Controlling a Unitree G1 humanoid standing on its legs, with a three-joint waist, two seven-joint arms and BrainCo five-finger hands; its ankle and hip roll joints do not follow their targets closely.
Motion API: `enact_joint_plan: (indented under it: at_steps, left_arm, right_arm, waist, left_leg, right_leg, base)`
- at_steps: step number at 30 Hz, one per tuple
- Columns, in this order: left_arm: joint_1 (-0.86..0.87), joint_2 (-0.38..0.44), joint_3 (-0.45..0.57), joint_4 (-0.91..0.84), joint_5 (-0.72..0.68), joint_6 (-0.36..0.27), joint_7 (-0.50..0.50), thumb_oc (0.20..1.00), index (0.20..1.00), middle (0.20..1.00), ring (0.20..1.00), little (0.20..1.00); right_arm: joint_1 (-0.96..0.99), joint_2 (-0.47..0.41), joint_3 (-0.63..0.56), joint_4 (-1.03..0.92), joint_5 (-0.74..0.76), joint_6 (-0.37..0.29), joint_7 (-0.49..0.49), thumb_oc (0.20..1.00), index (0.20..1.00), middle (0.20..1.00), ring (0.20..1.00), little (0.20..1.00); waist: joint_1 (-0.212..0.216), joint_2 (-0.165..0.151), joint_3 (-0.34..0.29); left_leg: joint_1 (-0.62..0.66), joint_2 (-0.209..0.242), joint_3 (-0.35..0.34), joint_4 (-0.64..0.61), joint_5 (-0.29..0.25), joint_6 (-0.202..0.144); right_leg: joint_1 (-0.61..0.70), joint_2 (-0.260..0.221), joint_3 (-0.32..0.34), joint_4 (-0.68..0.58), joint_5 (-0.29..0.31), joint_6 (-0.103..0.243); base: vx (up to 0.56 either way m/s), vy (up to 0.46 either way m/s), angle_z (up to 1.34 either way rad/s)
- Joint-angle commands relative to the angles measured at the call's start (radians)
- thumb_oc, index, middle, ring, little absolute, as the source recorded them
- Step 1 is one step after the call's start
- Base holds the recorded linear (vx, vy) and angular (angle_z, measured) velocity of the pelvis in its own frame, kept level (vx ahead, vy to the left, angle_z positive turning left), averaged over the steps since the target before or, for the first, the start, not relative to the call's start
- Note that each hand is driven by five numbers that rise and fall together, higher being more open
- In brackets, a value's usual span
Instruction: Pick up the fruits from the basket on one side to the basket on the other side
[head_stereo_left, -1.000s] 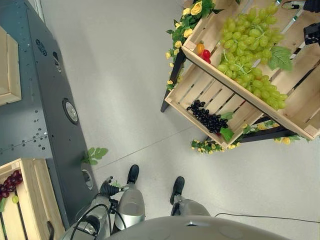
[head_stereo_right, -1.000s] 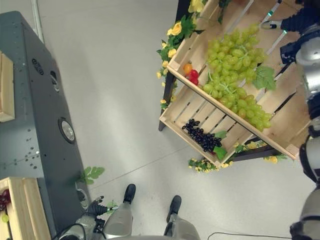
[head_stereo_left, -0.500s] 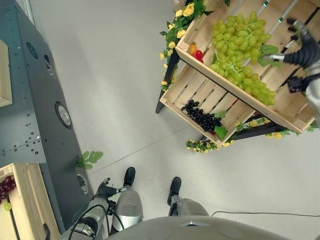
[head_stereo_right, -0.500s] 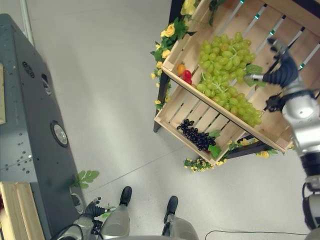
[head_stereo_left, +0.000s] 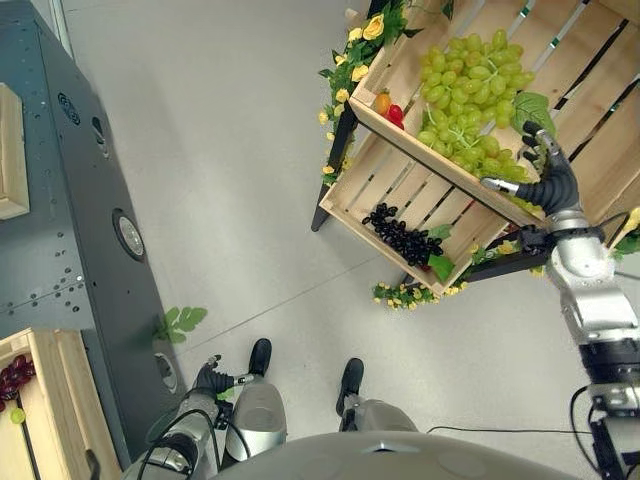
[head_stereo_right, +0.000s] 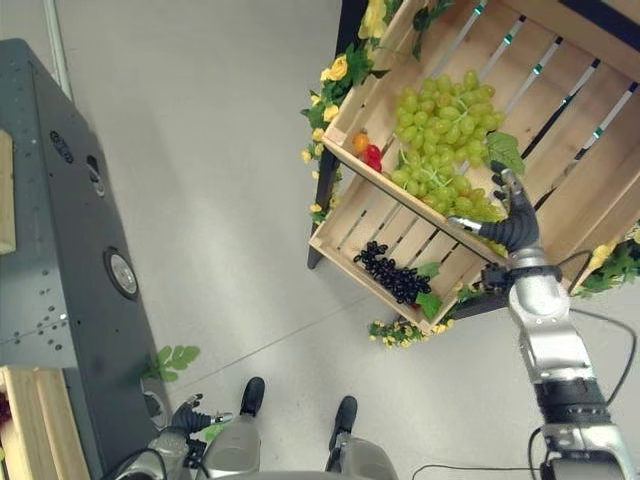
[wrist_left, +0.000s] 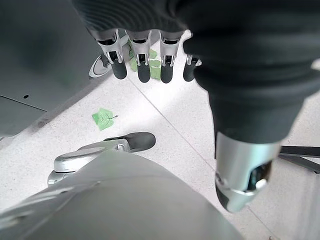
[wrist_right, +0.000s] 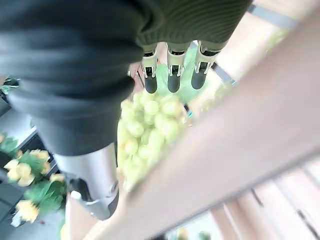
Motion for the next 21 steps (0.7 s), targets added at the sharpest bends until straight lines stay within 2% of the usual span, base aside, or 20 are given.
enact_joint_plan:
  at_steps: [1, 6, 10, 14, 21]
  left_arm:
    - [-0.023, -0.027, 0.012, 0.055, 0.049, -0.004, 0.008, 1.0, 1.0, 1.0, 1.0, 1.0]
    - [-0.021, -0.029, 0.028, 0.059, 0.061, -0.006, 0.025, 1.0, 1.0, 1.0, 1.0, 1.0]
    - [-0.019, -0.031, 0.035, 0.057, 0.067, -0.004, 0.026, 1.0, 1.0, 1.0, 1.0, 1.0]
    - [-0.02, -0.04, 0.041, 0.066, 0.068, -0.006, 0.044, 1.0, 1.0, 1.0, 1.0, 1.0]
    - [-0.023, -0.048, 0.044, 0.078, 0.076, -0.006, 0.058, 1.0, 1.0, 1.0, 1.0, 1.0]
  right_arm:
    - [0.076, 0.002, -0.015, -0.115, -0.018, -0.06, 0.026, 1.0, 1.0, 1.0, 1.0, 1.0]
    - [0.181, 0.103, 0.006, -0.174, 0.011, -0.084, 0.055, 1.0, 1.0, 1.0, 1.0, 1.0]
    - [0.219, 0.117, 0.017, -0.203, 0.0, -0.083, 0.075, 1.0, 1.0, 1.0, 1.0, 1.0]
    - [0.285, 0.175, 0.05, -0.208, 0.048, -0.097, 0.092, 1.0, 1.0, 1.0, 1.0, 1.0]
    - [0.333, 0.202, 0.089, -0.215, 0.067, -0.11, 0.102, 1.0, 1.0, 1.0, 1.0, 1.0]
  waist:
    - [-0.02, 0.008, -0.07]
    - [-0.039, 0.01, -0.08]
    - [-0.046, 0.013, -0.083]
    - [-0.063, 0.02, -0.088]
    - [-0.076, 0.03, -0.099]
  left_leg:
    - [-0.017, -0.038, 0.029, 0.001, -0.07, 0.04]
    - [-0.002, -0.043, 0.041, 0.001, -0.075, 0.045]
    - [0.005, -0.045, 0.045, 0.002, -0.078, 0.047]
    - [0.019, -0.048, 0.052, 0.002, -0.082, 0.051]
    - [0.04, -0.052, 0.065, 0.002, -0.092, 0.054]
  right_leg:
    - [0.002, -0.055, 0.01, 0.004, -0.011, 0.09]
    - [0.009, -0.058, 0.018, 0.004, -0.009, 0.091]
    - [0.014, -0.06, 0.02, 0.005, -0.011, 0.092]
    - [0.021, -0.063, 0.026, 0.008, -0.012, 0.093]
    - [0.033, -0.07, 0.033, 0.01, -0.013, 0.094]
  base:
    - [0.0, 0.0, 0.0]
    - [0.0, 0.022, -0.04]
    - [0.0, 0.022, -0.07]
    - [0.0, 0.016, -0.04]
    - [0.01, 0.017, -0.05]
